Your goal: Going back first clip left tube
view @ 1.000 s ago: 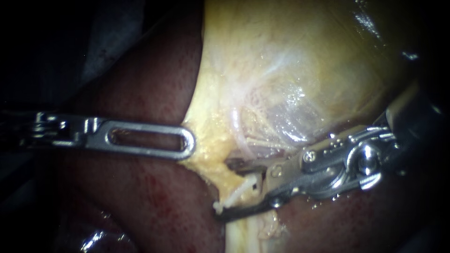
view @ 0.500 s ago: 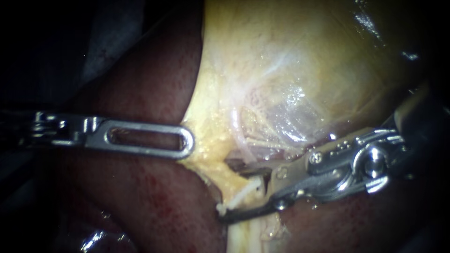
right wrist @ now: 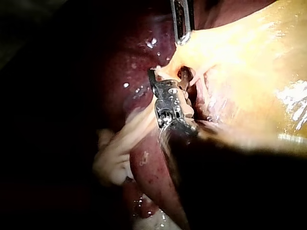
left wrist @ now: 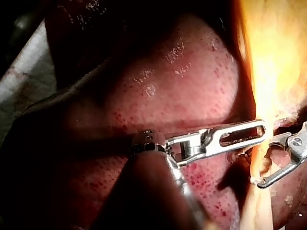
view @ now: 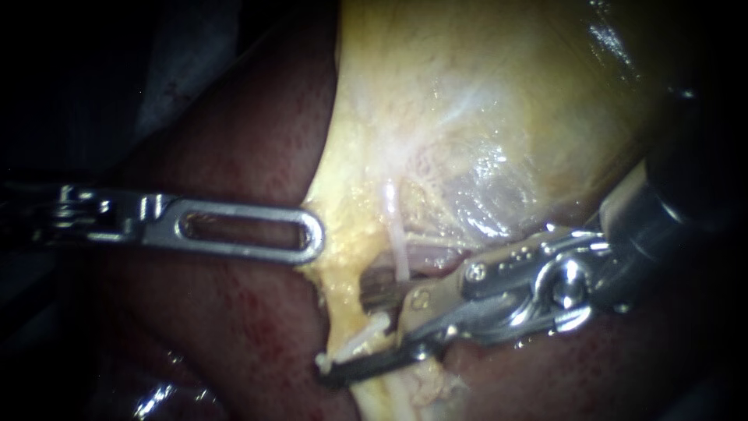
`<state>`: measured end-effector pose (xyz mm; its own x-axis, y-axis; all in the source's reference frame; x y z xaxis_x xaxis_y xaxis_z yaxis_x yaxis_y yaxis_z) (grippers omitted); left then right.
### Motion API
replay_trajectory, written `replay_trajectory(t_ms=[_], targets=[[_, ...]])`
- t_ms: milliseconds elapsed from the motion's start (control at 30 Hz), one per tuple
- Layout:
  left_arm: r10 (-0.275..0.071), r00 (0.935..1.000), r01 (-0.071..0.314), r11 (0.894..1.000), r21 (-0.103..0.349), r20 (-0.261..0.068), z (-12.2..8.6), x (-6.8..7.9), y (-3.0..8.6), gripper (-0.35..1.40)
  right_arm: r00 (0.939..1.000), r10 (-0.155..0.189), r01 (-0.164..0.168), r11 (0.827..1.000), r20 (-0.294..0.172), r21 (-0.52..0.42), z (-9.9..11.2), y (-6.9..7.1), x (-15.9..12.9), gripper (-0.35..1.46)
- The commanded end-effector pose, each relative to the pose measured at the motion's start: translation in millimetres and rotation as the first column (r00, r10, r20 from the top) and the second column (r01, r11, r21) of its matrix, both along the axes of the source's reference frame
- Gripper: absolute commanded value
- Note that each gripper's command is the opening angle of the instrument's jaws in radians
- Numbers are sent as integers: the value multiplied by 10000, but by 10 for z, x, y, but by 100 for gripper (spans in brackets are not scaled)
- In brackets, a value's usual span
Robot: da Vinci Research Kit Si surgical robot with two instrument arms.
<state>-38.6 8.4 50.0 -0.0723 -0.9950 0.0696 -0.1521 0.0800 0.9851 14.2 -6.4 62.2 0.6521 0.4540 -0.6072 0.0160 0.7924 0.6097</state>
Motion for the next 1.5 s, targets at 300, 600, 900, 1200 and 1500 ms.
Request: replay_trajectory(t_ms=[300,600,900,1200,1500], targets=[[7,10000,-7,10000,0,-1,2,1,1,-35,9973,-652,639,9973,-342,-369,-1,1,-5,60],[14,10000,-14,10000,3,5,12,5,8,-35,9883,-581,605,9981,-1410,125,-2,8,-13,60],[10,10000,-10,10000,5,3,13,4,9,-35,9859,-713,756,9969,-1512,227,-1,15,-27,59],[12,10000,-12,10000,6,5,15,5,11,-35,9817,-857,916,9954,-1699,272,1,13,-25,58],[-2,10000,2,10000,7,-2,17,3,12,-35,9756,-758,841,9959,-2060,322,5,13,-11,58]])
